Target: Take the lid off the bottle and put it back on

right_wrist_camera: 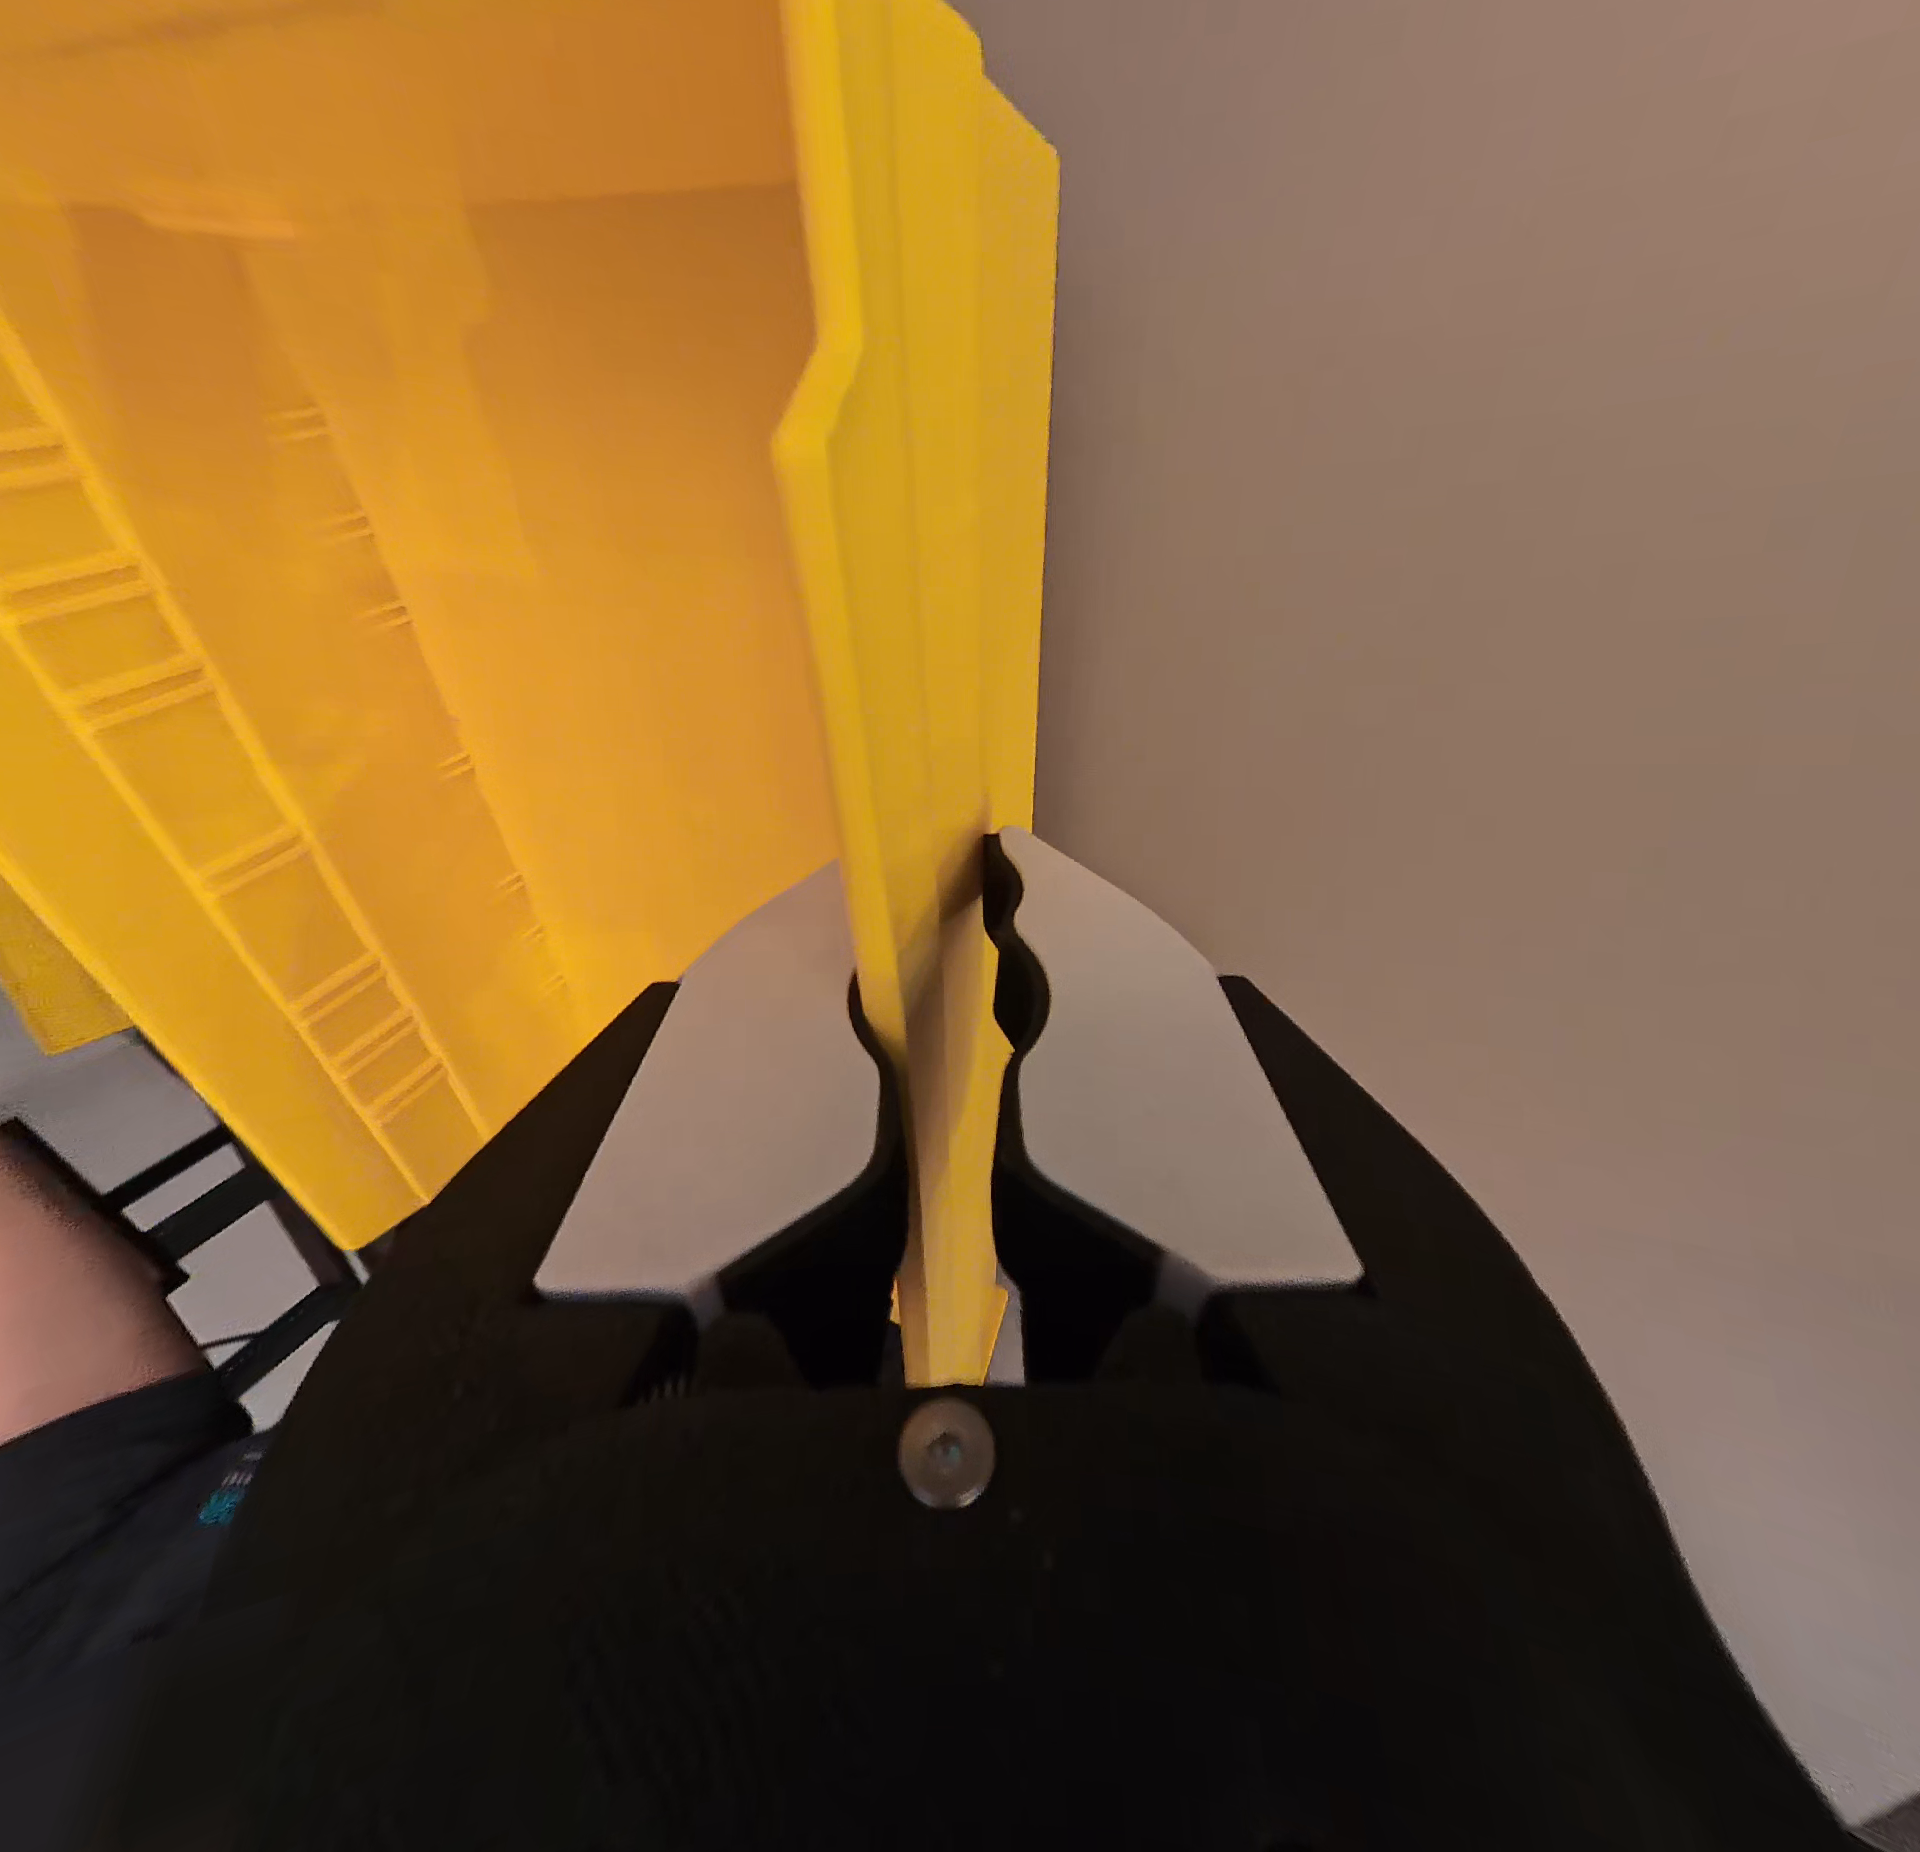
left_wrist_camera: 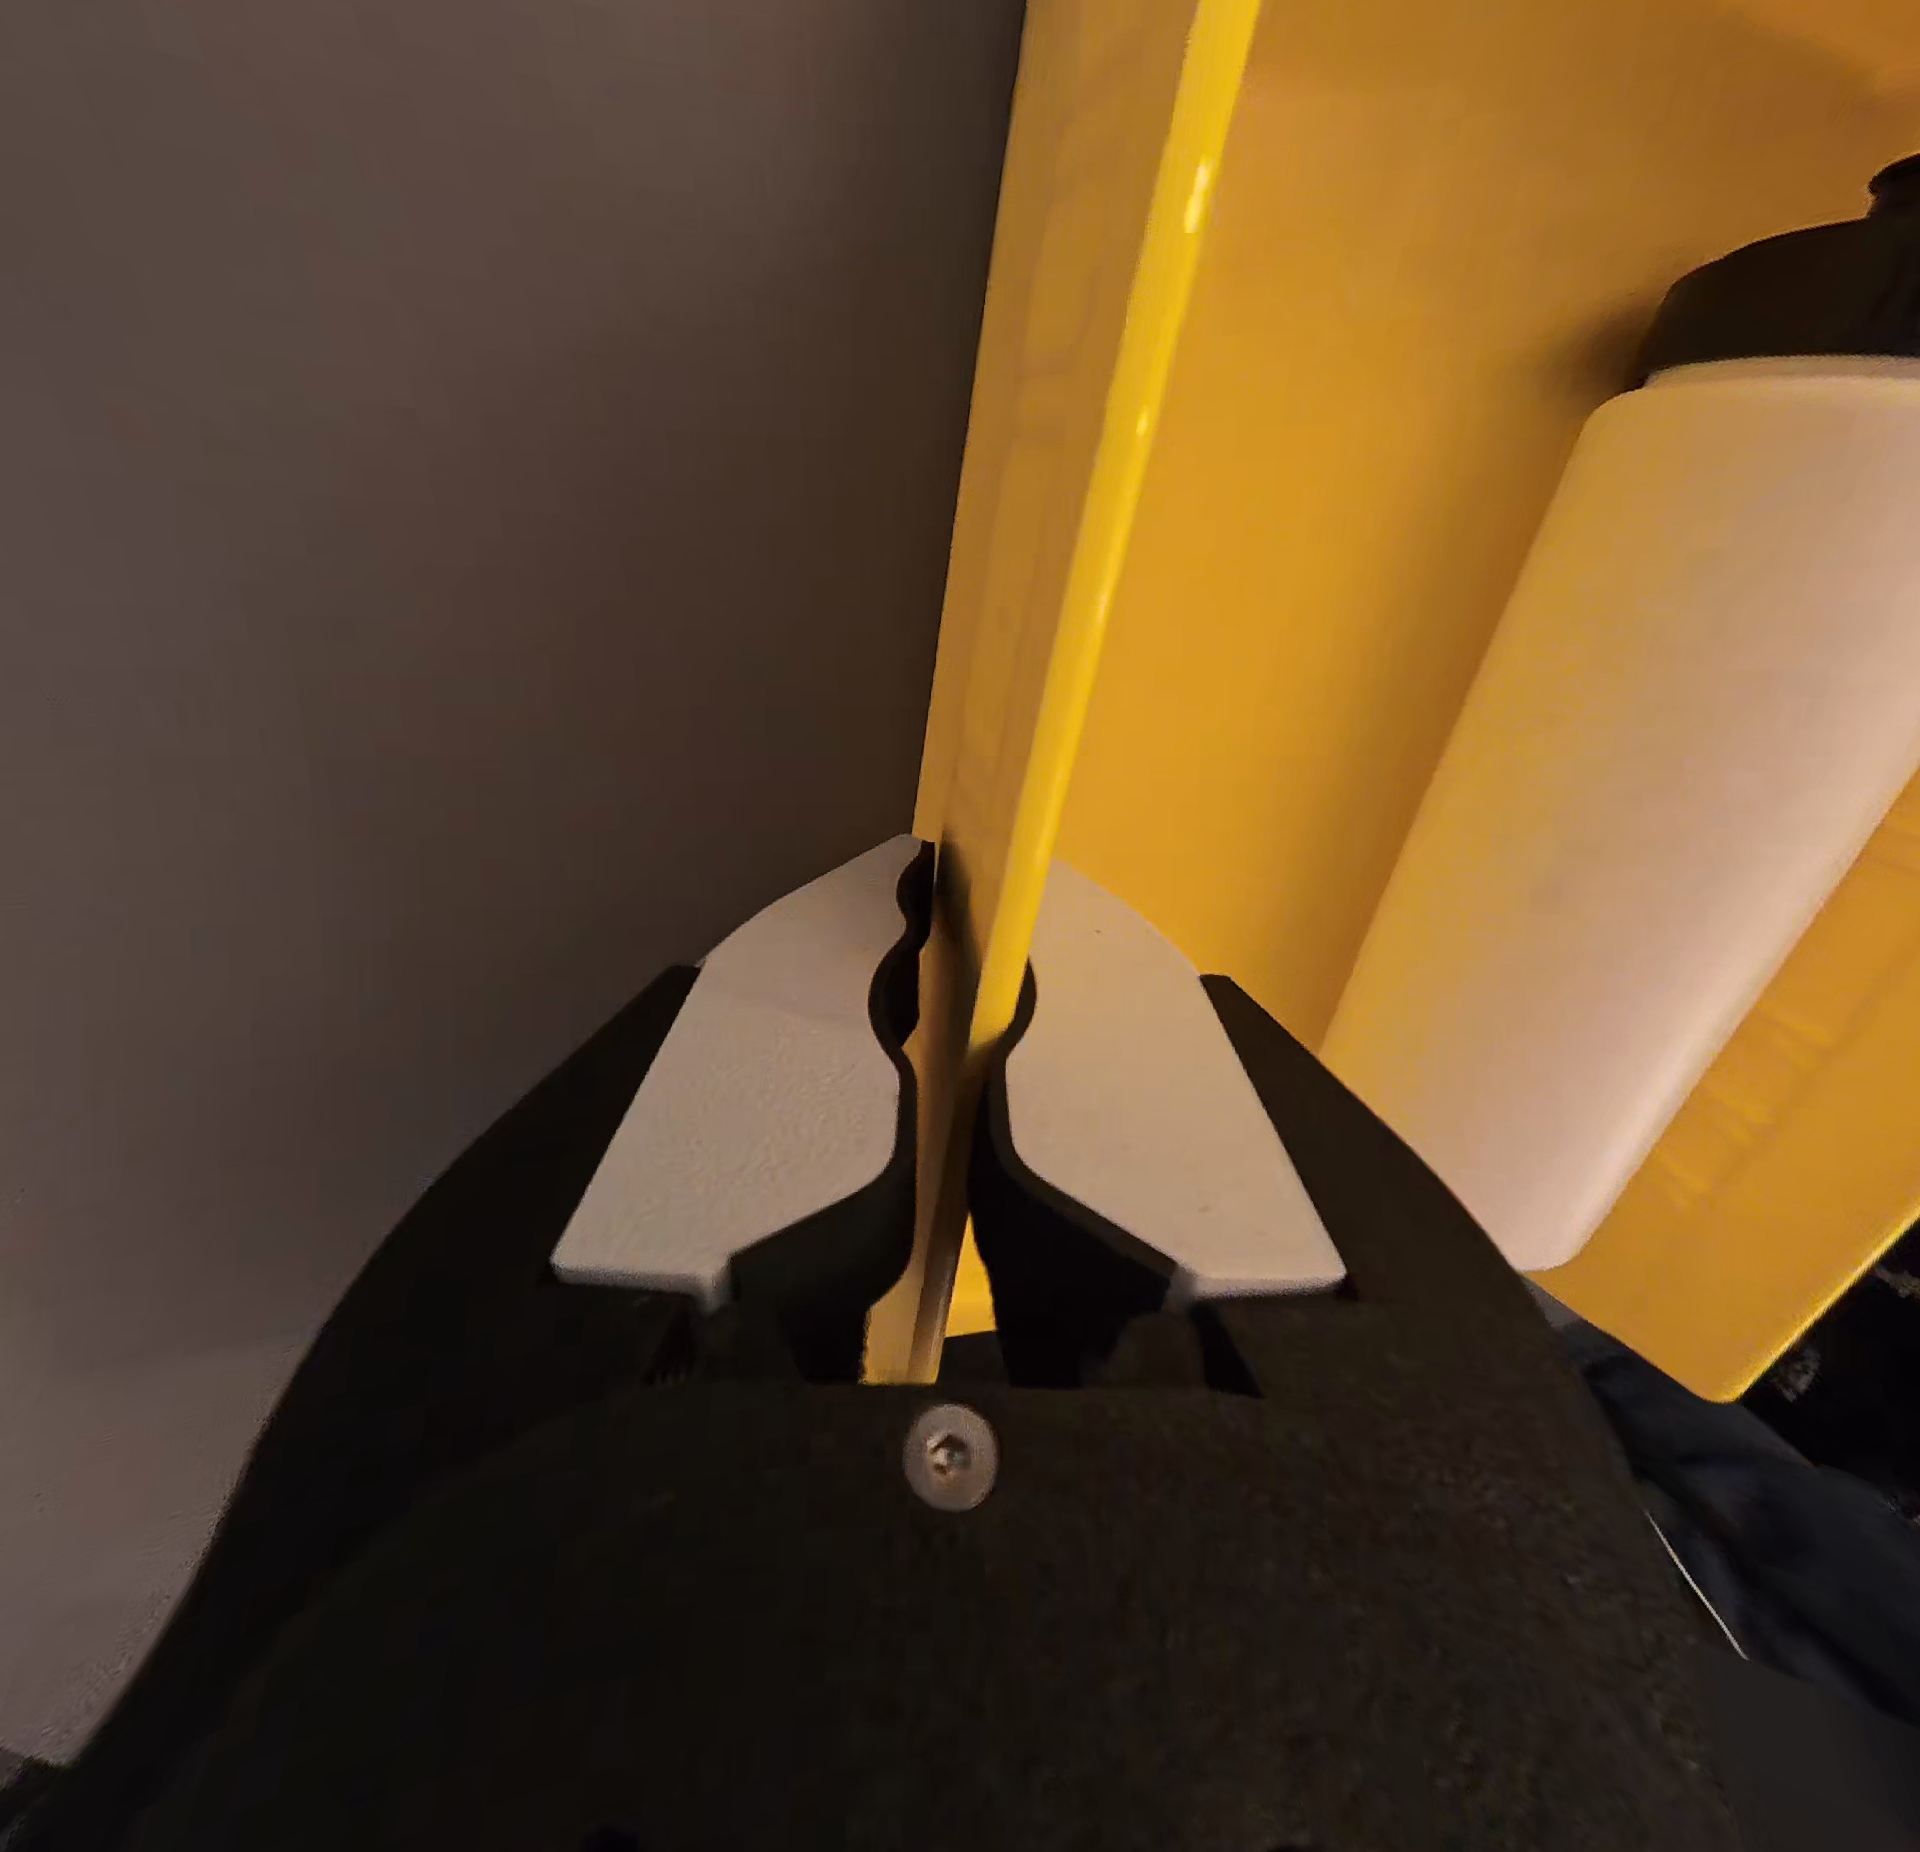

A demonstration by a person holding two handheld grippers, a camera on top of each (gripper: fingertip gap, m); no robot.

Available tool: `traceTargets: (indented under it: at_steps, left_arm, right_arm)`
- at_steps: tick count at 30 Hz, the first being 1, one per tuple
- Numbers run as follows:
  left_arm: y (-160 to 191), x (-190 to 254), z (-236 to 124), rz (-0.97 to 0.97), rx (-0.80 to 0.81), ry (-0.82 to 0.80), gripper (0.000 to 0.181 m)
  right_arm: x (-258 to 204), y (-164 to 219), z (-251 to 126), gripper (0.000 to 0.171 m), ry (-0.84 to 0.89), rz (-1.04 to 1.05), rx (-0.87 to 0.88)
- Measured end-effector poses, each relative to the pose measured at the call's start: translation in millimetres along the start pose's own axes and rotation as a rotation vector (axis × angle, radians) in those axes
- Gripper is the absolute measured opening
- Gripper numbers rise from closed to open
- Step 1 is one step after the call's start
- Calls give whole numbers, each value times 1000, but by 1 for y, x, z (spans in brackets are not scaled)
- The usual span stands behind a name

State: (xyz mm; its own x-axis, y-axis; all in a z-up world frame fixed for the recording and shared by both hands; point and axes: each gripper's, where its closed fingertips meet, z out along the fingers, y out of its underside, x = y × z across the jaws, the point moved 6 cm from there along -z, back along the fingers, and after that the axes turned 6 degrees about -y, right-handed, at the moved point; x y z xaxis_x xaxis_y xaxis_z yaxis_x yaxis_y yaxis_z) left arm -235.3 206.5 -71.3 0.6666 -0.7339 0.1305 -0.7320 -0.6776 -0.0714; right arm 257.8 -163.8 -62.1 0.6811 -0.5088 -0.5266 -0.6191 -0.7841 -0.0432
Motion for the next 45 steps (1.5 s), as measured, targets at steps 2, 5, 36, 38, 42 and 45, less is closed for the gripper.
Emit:
traceTargets:
  at_steps: [2,5,36,38,42,45]
  left_arm:
    - [8,-27,-5,-47,10,-1,4]
    - [20,-60,-10,-99,23,-11,4]
    - [69,-161,-28,-310,146,28,6]
    - [69,-163,-28,-307,151,23,6]
    - [69,-163,-28,-294,146,9,5]
    - [69,-164,-28,-282,147,2,5]
  right_arm:
    - [-2,-8,10,14,25,5,-3]
    - [2,-13,18,12,77,28,-59]
    - [20,-22,7,7,251,-180,44]
    - [20,-20,7,7,244,-168,49]
    - [20,-18,7,7,241,-178,52]
    - [19,-15,7,7,244,-159,45]
